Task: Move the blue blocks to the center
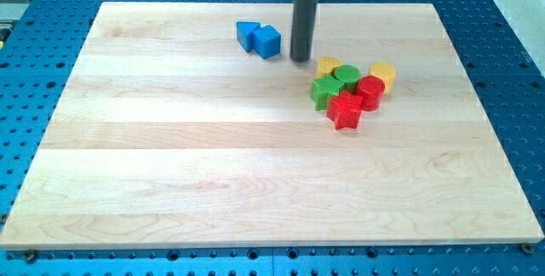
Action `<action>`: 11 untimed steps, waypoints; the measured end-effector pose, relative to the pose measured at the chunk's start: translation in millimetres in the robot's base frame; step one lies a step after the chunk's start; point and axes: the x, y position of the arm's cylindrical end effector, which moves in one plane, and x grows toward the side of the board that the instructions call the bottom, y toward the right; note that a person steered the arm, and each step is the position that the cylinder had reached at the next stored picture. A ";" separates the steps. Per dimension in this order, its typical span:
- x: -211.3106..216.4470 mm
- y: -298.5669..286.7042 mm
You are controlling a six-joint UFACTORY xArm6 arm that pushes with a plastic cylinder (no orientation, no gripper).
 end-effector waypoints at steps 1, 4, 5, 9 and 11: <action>-13.3 -14.8; -50.3 -29.8; -71.8 -39.0; -78.0 -128.8; -4.0 -120.6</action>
